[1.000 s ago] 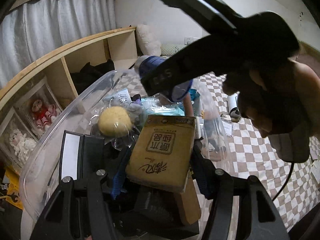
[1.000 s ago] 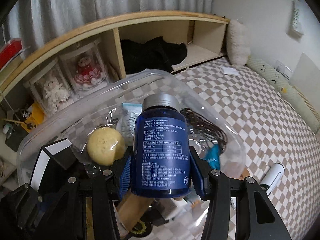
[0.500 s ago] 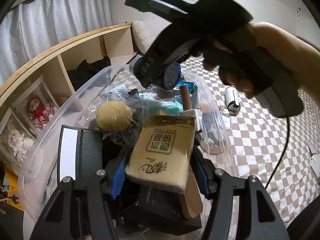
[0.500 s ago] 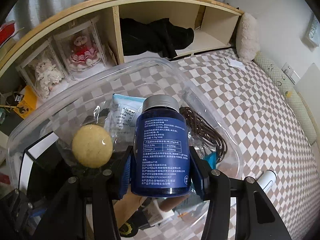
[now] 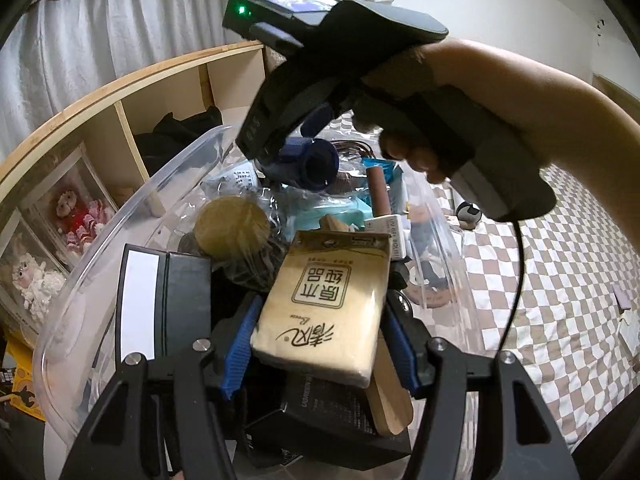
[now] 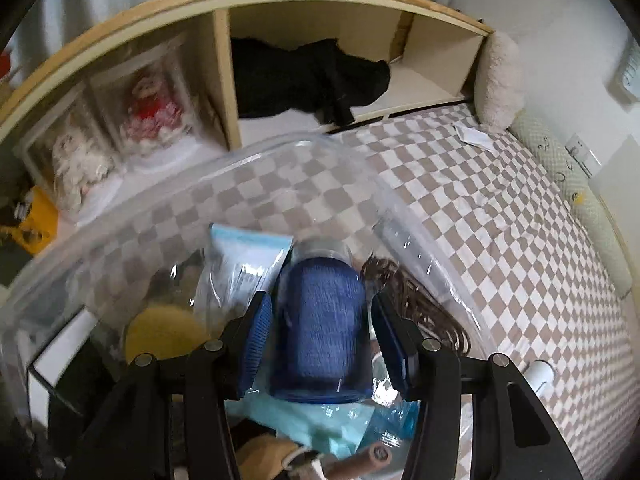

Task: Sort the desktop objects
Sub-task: 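Open the right tool to drop the blue bottle into the box while the left tool lowers the tissue pack, then open the left tool to release the tissue pack into the box and withdraw both tools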

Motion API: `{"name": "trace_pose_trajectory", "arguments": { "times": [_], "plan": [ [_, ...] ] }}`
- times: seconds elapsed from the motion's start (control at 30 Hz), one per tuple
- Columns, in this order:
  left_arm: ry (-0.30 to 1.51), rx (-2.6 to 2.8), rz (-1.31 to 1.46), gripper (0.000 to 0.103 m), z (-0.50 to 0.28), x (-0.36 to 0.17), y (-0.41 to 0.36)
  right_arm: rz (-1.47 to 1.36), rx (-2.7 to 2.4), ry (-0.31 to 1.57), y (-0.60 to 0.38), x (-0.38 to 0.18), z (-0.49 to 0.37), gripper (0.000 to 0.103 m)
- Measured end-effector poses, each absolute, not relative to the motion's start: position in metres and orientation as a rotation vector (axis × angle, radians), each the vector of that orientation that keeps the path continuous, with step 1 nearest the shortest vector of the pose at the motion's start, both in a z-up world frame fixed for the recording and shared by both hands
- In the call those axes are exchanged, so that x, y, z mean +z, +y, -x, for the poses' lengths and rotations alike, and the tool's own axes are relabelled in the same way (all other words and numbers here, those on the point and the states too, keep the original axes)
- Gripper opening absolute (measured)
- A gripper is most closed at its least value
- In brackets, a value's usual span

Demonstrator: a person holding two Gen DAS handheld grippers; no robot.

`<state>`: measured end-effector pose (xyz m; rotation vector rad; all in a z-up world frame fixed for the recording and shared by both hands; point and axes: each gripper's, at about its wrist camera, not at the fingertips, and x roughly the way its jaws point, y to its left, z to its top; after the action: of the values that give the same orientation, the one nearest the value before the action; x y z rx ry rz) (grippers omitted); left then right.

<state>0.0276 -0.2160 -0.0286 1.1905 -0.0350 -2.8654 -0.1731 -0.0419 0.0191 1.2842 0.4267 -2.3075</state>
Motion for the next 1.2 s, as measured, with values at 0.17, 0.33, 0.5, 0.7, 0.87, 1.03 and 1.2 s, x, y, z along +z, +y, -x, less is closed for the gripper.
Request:
{"name": "trace_pose_trajectory", "arguments": {
  "times": [0.17, 0.33, 0.5, 0.7, 0.87, 1.03, 1.2],
  "plan": [
    [-0.022, -2.857, -1.202, 0.061, -0.027, -0.029, -0.217, -1.298, -2.344, 0.378, -0.028, 0.027, 0.175, 0.053],
    [-0.003, -2.848, -1.195, 0.063, -0.029, -0.027, -0.218, -1.296, -2.347, 0.336, -0.011, 0.032, 0.165, 0.053],
    [-0.01, -2.846, -1.187, 0.078, -0.03, -0.026, -0.215, -1.288, -2.349, 0.32, 0.001, 0.033, 0.152, 0.053],
    [-0.031, -2.844, -1.169, 0.096, -0.033, -0.023, -0.212, -1.286, -2.344, 0.338, 0.008, 0.029, 0.141, 0.053],
    [-0.053, -2.847, -1.144, 0.096, -0.038, -0.019, -0.208, -1.277, -2.344, 0.336, 0.013, 0.029, 0.128, 0.053],
    [-0.047, -2.857, -1.131, 0.096, -0.041, -0.014, -0.205, -1.217, -2.359, 0.339, 0.017, 0.04, 0.111, 0.085],
    [-0.039, -2.865, -1.126, 0.096, -0.045, -0.01, -0.203, -1.179, -2.361, 0.361, 0.017, 0.051, 0.095, 0.085]
  ]
}}
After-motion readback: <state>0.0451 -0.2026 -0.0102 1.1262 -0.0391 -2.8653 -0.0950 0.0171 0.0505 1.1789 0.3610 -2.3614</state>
